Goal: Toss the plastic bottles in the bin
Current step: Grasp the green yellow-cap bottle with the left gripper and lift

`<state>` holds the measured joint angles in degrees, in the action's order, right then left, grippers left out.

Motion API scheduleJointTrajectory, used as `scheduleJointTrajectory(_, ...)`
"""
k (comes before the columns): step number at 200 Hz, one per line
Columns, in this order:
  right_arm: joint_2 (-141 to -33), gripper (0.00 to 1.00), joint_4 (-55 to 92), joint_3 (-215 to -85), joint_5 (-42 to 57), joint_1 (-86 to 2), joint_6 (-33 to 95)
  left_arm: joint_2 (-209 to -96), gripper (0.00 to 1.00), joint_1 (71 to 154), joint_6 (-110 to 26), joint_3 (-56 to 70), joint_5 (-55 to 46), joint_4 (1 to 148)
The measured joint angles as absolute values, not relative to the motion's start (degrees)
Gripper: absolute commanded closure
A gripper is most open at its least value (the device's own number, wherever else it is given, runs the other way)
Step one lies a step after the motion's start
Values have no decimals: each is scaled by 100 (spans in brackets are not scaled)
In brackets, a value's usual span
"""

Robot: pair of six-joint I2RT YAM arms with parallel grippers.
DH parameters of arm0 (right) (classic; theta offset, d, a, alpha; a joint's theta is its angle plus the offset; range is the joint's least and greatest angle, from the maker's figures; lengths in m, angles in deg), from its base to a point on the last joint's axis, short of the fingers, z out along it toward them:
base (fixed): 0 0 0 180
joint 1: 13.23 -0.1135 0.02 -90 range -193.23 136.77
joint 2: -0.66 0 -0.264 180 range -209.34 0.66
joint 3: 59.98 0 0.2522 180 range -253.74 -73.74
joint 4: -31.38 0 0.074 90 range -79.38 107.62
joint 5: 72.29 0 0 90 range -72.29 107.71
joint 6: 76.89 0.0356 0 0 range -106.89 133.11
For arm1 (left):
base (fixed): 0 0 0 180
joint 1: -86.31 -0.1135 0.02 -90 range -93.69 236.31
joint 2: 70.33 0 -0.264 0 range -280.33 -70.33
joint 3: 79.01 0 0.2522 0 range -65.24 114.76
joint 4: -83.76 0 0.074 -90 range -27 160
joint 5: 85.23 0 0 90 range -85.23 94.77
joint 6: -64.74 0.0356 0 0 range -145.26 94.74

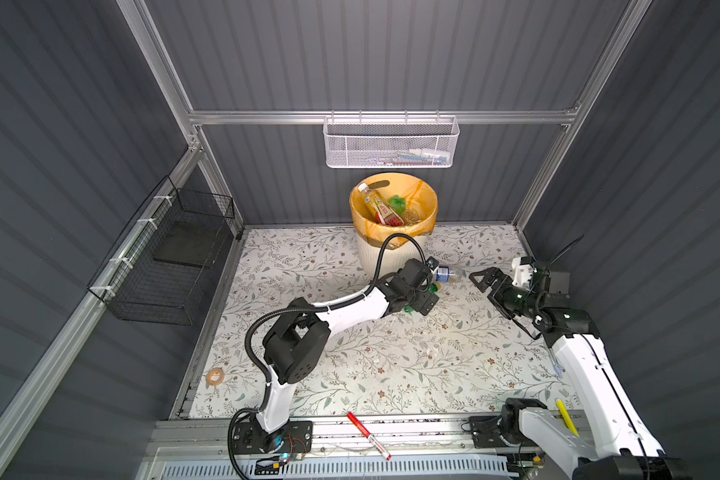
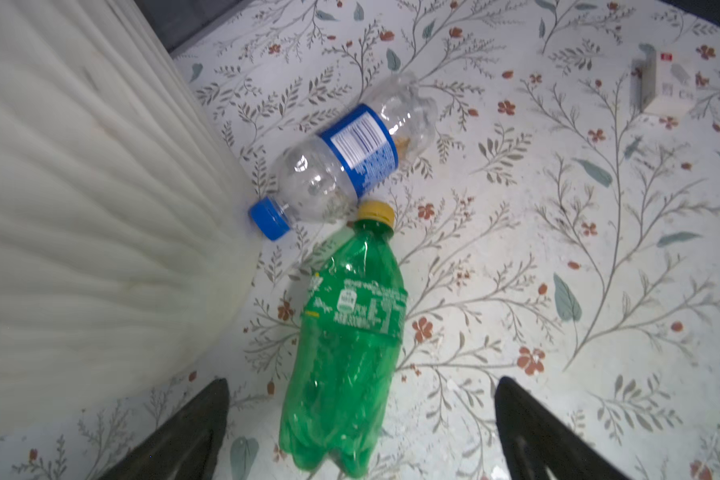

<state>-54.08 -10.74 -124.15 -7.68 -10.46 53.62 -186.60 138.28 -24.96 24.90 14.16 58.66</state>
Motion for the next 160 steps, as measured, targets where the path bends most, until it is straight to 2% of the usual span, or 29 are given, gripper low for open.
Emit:
scheduleJointTrajectory(61, -5301, 1, -1043, -12360, -792, -1016, 5379, -19733, 0, 13701, -2350, 2869, 1226, 5368)
scheduleJointTrajectory(95, -5307, 1, -943, -12341, -805, -1016, 5421, -19851, 1, 13701, -2324, 3039, 1177, 5213)
scheduleJointTrajectory(120, -5334, 1, -901, -12266, -820, -1016, 5445, -19851, 9, 13701, -2341, 3059, 1156, 5195)
scheduleJointTrajectory(160, -5364, 1, -842, -12183, -871, -1016, 5511, -19849, 27, 13701, -2505, 2921, 1049, 5329)
